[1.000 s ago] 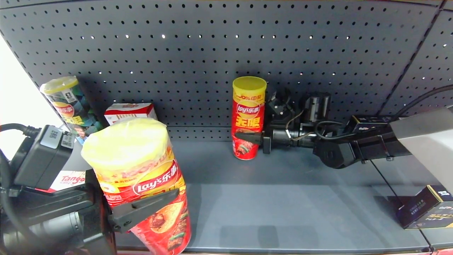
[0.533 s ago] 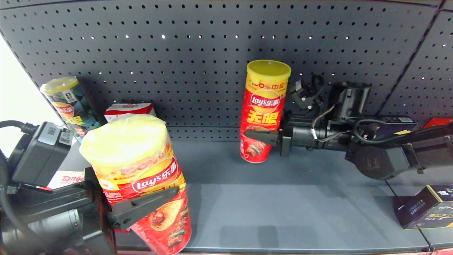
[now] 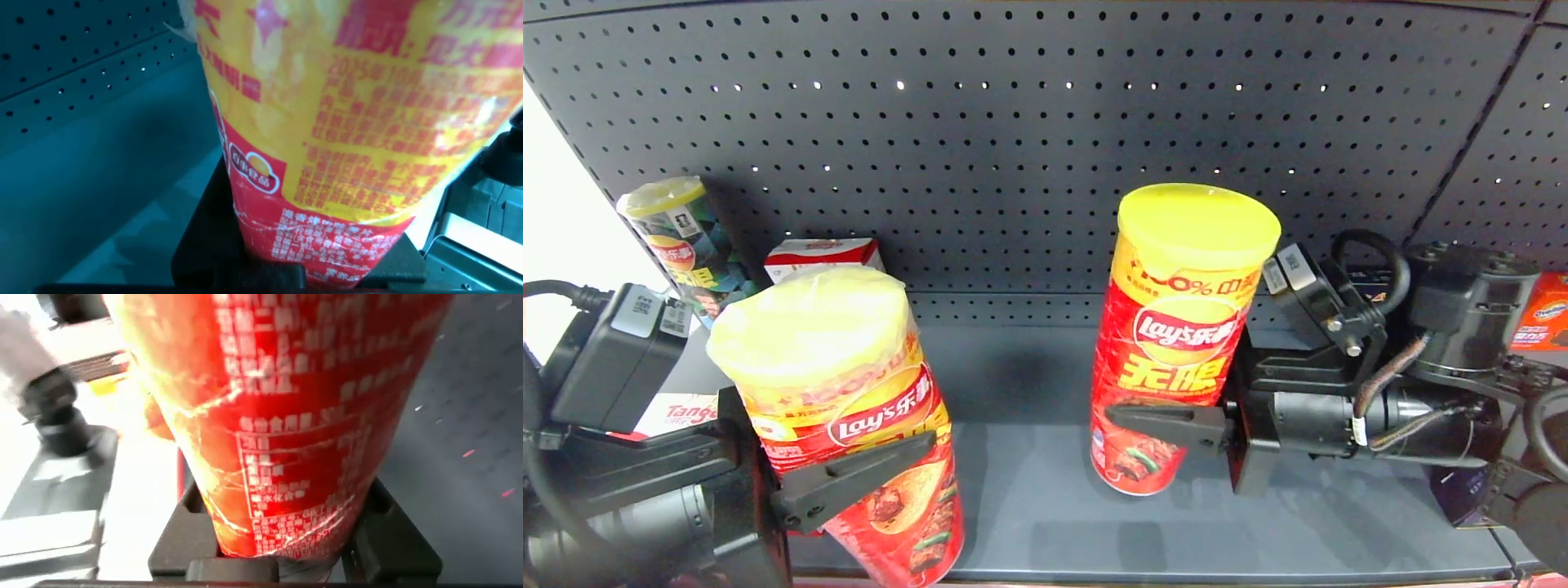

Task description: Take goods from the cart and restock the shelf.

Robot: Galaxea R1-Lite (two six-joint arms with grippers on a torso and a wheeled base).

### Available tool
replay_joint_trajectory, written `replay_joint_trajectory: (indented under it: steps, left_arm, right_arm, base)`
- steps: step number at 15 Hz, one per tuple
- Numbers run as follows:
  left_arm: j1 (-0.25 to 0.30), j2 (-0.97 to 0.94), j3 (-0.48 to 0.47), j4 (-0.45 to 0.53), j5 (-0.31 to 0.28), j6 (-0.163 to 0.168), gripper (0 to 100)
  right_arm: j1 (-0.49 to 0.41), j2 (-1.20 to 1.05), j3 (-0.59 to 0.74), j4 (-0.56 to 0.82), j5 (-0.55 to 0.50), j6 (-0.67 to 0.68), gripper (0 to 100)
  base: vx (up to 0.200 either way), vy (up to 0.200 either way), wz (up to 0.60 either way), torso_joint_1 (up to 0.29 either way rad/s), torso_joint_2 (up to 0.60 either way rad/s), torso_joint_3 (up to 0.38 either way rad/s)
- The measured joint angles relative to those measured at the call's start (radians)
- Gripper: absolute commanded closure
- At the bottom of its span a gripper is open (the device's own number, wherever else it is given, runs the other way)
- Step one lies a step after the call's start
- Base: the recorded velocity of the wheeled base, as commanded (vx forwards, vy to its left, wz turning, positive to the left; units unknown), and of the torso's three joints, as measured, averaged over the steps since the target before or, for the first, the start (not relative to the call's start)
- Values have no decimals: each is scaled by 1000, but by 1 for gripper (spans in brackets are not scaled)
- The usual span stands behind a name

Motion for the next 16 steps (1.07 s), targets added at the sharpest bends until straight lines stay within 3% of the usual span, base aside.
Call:
replay_joint_trajectory:
  steps: [7,16]
  left_arm:
    - [1,-1,1,0,2,-2,100]
    - [3,-1,2,0,1,-3,100]
  right_arm:
    - [1,6,192,-193,-4,-4,100]
    - [-21,113,224,-255,-2,-11,100]
  base:
    - [0,0,0,0,0,0]
    - [0,0,0,0,0,0]
